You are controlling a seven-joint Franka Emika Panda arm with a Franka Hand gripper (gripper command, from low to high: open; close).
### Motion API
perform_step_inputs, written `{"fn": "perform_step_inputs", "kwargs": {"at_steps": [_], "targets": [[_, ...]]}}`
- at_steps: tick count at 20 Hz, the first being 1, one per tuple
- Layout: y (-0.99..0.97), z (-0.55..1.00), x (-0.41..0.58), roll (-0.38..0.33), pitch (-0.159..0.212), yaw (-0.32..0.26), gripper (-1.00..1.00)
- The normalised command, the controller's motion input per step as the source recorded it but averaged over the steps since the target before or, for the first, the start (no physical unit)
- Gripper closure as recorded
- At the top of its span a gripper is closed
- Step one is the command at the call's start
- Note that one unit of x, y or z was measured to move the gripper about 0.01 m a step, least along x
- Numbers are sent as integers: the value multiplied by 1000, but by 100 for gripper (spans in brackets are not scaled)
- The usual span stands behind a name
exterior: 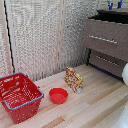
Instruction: Compassionately, move the pinch receptors towards pink recepticle. Embrace the recepticle delicately and rise accordingly. Progress forward guided by applied tension and move towards the highest section of the storage unit. Place the recepticle delicately and shut the storage unit.
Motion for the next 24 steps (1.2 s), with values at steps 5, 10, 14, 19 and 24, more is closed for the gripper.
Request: {"fn": "perform_step_inputs", "kwargs": {"at_steps": [5, 10, 14, 19, 24], "targets": [[494, 225, -153, -97, 13, 51, -100], [337, 278, -131, -199, 7, 95, -100], [125, 126, -59, -295, 0, 129, -100], [70, -13, 0, -348, 7, 146, -100], [155, -64, -6, -369, 30, 118, -100]]}}
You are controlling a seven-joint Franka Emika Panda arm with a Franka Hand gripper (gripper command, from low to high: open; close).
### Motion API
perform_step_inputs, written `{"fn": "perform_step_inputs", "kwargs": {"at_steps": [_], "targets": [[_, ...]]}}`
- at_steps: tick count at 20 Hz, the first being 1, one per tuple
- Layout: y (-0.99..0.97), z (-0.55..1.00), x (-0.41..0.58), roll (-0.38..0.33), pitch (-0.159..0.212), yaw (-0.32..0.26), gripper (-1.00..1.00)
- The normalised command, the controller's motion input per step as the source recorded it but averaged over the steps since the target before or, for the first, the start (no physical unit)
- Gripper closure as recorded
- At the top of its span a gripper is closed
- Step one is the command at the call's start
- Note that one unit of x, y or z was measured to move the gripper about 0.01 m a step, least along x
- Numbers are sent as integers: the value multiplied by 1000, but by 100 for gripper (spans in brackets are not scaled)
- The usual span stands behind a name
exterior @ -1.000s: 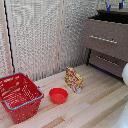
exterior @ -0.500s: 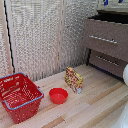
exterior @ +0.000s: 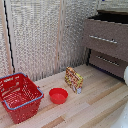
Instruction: Compassionately, move the pinch receptors towards pink recepticle. Embrace the recepticle delicately and rise accordingly. Progress forward guided by applied tension and move towards the highest section of the storage unit. Place the recepticle delicately and shut the storage unit.
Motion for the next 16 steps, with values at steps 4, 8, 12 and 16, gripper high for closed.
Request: {"fn": "perform_step_inputs", "kwargs": {"at_steps": [4, 8, 12, 16], "targets": [[210, -154, -195, -366, 103, 101, -100], [225, -248, -271, -325, 136, 113, -100], [371, -378, -279, -291, 130, 77, -100], [411, -496, -277, -271, 97, 70, -100]]}}
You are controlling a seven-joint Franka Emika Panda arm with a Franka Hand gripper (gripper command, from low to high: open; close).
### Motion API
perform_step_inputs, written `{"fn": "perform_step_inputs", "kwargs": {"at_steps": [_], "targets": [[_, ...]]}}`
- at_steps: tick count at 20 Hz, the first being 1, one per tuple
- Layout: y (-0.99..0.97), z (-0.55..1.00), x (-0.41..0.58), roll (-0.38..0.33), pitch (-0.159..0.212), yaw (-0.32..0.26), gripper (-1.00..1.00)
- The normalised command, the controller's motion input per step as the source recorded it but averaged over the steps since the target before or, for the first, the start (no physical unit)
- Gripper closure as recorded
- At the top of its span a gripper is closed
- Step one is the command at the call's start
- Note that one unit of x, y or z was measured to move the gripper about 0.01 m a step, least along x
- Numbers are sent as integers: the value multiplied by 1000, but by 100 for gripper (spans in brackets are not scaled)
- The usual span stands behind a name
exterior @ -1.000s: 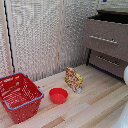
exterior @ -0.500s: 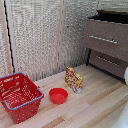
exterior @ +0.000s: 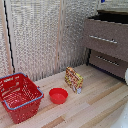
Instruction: Compassionately, move the pinch receptors towards pink recepticle. Embrace the recepticle delicately and rise accordingly. Progress forward guided by applied tension and move towards the highest section of the storage unit. Place the recepticle delicately and shut the storage unit.
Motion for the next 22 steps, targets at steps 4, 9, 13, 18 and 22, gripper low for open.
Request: {"fn": "perform_step_inputs", "kwargs": {"at_steps": [4, 9, 13, 18, 22], "targets": [[408, -531, -252, -276, 74, 73, -100], [300, -491, -164, -334, 6, 87, -100], [334, -553, -52, -327, -8, 87, -100], [328, -557, -4, -320, -30, 89, -100], [0, -387, -56, -369, -13, 186, -100]]}}
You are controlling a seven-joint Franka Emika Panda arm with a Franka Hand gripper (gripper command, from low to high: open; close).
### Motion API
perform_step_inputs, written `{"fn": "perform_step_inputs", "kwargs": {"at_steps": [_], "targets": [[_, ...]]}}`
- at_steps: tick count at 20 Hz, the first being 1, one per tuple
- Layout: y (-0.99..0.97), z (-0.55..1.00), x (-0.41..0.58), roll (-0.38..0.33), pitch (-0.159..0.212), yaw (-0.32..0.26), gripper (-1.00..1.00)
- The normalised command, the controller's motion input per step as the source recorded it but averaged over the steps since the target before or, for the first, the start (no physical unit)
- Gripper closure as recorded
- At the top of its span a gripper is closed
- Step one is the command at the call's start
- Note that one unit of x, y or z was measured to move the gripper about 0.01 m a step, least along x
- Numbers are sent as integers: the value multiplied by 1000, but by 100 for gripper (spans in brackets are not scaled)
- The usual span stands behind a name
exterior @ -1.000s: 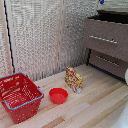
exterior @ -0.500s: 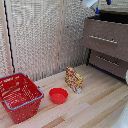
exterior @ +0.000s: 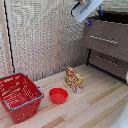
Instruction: Compassionately, move the pinch receptors towards pink recepticle. Embrace the recepticle delicately and rise accordingly. Progress forward guided by applied tension and move towards the highest section of the storage unit. Place the recepticle delicately and shut the storage unit.
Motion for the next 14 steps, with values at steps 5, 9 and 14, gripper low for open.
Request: {"fn": "perform_step_inputs", "kwargs": {"at_steps": [5, 9, 14], "targets": [[-23, -250, -91, -375, -32, 177, -100], [-71, -153, -186, -375, -34, 170, -100], [-18, -46, -231, -375, -2, 130, -100]]}}
